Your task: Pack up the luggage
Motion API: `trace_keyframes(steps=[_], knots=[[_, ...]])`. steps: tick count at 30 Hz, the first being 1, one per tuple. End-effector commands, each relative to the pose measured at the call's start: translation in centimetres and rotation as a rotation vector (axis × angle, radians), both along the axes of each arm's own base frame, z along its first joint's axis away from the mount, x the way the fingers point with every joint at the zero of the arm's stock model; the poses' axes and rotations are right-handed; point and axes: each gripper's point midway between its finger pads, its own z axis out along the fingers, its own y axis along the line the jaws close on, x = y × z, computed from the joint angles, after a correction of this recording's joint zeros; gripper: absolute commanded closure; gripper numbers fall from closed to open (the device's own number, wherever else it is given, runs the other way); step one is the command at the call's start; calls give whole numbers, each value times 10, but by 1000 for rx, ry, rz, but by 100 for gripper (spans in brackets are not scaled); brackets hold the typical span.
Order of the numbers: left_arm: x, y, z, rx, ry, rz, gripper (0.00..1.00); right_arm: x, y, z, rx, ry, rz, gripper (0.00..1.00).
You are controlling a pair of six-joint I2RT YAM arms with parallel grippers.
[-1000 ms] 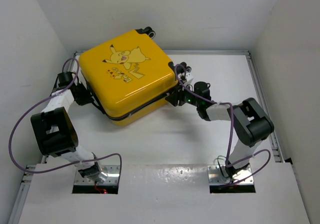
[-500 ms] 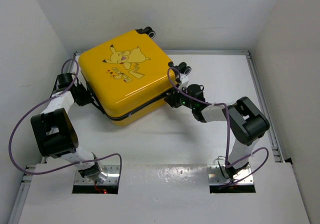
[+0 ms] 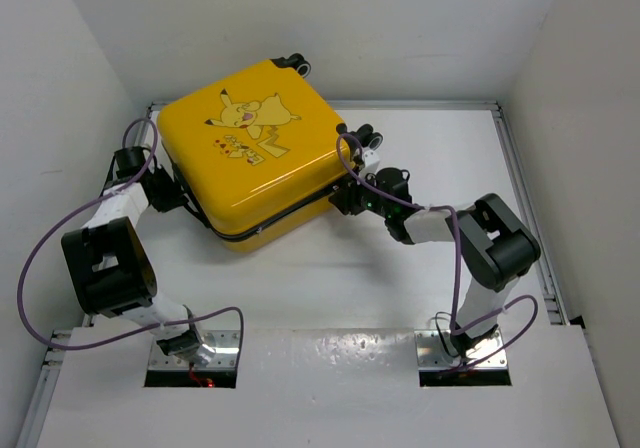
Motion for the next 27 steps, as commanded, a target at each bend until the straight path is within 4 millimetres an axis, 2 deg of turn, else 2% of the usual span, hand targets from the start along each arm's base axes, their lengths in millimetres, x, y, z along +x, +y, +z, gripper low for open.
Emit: trace_keyframes(steps=[1,6,11,14,18,24,25,27], knots=[[-56,9,-49,33,245,37,100,26,14,85,117,-257,13,65],[-58,6,-51,23,250,32,100,22,23,101,133,-298,45,65],[-55,7,-49,26,242,33,100,23,24,100,114,-319,50,69],[-56,7,-51,22,250,32,100,27,23,97,97,-324,40,79],[-56,7,-51,22,250,32,100,33,24,100,99,-330,16,99],[-56,7,-51,22,250,32,100,33,13,110,110,-347,-10,100],[-54,11,-49,25,242,42,100,33,6,105,101,-336,-22,100],[-52,16,-46,27,233,53,100,32,-3,110,105,-341,-35,100]])
